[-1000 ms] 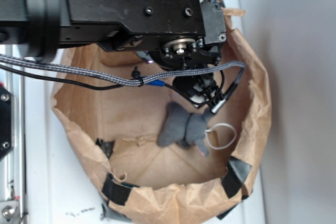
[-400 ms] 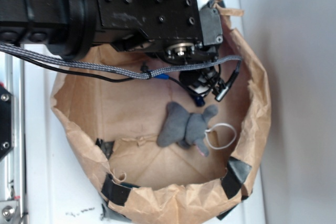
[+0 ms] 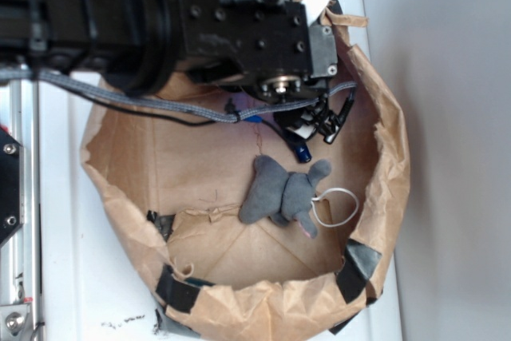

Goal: Grab the blue rope.

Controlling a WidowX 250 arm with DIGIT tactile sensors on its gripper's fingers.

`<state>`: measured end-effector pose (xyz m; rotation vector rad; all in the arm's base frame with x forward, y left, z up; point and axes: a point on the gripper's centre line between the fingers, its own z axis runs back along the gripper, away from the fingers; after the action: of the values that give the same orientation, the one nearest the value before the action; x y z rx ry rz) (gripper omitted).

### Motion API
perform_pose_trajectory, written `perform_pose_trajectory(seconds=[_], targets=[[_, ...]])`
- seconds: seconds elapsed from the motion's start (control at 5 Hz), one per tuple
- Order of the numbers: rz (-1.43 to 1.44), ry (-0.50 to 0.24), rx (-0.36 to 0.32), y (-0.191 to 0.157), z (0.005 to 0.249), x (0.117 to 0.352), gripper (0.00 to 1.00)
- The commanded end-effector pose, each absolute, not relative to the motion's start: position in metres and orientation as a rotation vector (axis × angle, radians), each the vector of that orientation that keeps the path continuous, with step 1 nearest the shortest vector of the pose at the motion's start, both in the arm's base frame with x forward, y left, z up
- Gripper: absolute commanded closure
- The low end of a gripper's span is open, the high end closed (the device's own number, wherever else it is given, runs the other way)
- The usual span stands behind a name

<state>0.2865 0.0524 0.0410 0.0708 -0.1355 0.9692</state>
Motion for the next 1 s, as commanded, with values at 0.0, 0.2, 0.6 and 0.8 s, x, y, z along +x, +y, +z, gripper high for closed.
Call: perform_pose_trajectory(seconds=[0.0,0.2,0.6,0.8], targets=[[0.963,-0.210,0.098,0.042,0.024,0.283,0.00],[0.960,-0.210,0.108,0.038,0.020,0.283,0.46],[0.973,-0.212,0.129,0.039,0.024,0.283,1.00],[0.975,-0.186,0.118,0.040,0.034,0.285,0.00]])
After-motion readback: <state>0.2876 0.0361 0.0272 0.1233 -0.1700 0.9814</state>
